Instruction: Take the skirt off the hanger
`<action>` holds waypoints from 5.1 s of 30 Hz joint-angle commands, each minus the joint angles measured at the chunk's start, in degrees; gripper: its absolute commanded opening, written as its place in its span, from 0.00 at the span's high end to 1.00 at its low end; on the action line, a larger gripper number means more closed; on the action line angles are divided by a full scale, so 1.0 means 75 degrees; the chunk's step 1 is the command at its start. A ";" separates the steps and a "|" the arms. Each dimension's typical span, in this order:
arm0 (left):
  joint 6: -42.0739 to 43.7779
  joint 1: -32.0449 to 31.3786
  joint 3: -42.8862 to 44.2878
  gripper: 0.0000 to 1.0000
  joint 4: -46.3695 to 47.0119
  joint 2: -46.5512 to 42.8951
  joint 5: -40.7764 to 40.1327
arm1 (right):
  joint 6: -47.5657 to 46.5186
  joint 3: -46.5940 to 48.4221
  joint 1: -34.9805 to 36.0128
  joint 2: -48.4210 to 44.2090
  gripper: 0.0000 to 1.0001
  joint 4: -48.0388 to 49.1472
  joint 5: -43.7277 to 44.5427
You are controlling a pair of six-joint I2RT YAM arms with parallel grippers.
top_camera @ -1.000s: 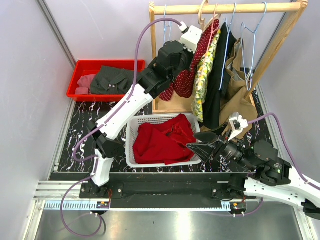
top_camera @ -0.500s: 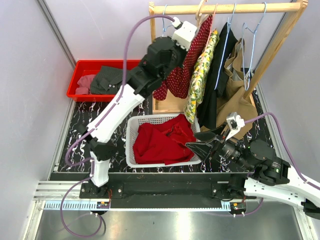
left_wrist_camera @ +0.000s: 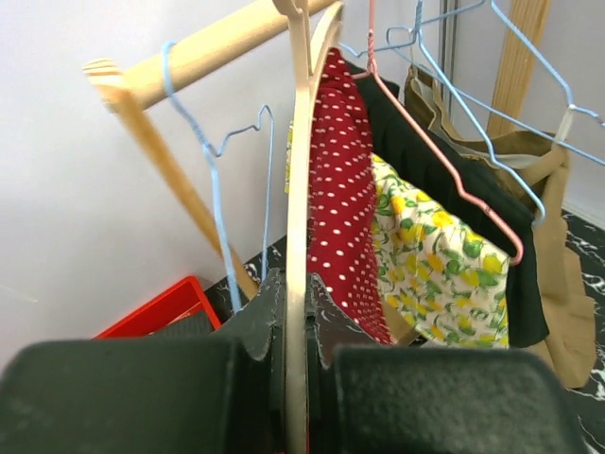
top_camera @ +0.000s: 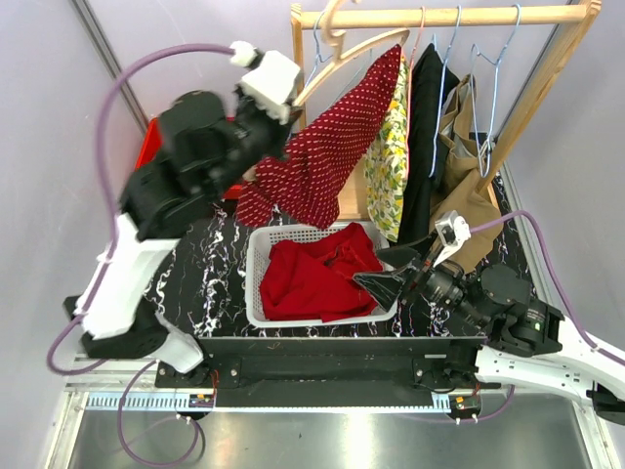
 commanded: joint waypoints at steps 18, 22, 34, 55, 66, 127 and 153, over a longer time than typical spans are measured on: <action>-0.0974 0.0360 -0.0274 1.00 0.1081 -0.2075 0.0900 | -0.0828 0.0159 -0.0160 0.2841 0.00 0.3857 0.0165; -0.1033 0.0431 -0.0286 1.00 0.1022 -0.2064 0.1017 | -0.0723 0.0230 -0.0640 0.3205 0.00 0.4502 -0.0246; -0.1419 0.0665 -0.0204 1.00 0.0811 -0.2087 0.1556 | -0.0115 0.0172 -0.2093 0.4412 0.00 0.6059 -0.1393; -0.1502 0.0946 -0.0929 1.00 0.0729 -0.2274 0.1510 | 0.1375 0.1400 -0.2856 0.4230 1.00 0.6825 -0.4207; -0.1443 0.0958 -0.2137 1.00 0.0893 -0.2204 0.1264 | 0.0273 0.5255 -0.2833 0.2843 1.00 0.2854 -0.5355; -0.2462 0.1216 0.0863 1.00 0.1772 0.2331 -0.0166 | -0.1157 0.4330 -0.2845 0.4435 1.00 0.2287 -0.4335; -0.2427 0.1298 0.0394 1.00 0.1631 0.2003 -0.0026 | 0.0306 -0.0868 -0.2845 0.2645 1.00 0.2125 -0.3928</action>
